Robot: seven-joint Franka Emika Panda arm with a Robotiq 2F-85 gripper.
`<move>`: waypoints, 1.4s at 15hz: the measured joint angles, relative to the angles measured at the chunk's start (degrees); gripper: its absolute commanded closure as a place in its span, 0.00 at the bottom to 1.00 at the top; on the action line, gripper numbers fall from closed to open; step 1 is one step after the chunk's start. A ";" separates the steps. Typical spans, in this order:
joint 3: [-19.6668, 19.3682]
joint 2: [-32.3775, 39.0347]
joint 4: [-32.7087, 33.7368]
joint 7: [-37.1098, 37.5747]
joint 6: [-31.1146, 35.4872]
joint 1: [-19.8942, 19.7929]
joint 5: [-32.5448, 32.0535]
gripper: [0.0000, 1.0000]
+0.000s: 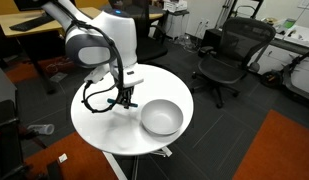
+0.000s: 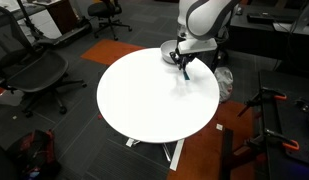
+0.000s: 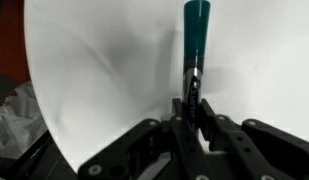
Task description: Put the marker on the table
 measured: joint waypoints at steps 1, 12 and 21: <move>0.11 -0.30 -1.60 0.00 1.30 0.17 0.08 0.95; 0.24 -0.83 -7.18 0.00 5.13 1.30 0.33 0.55; 0.14 -4.25 -7.69 0.00 5.10 2.05 0.18 0.00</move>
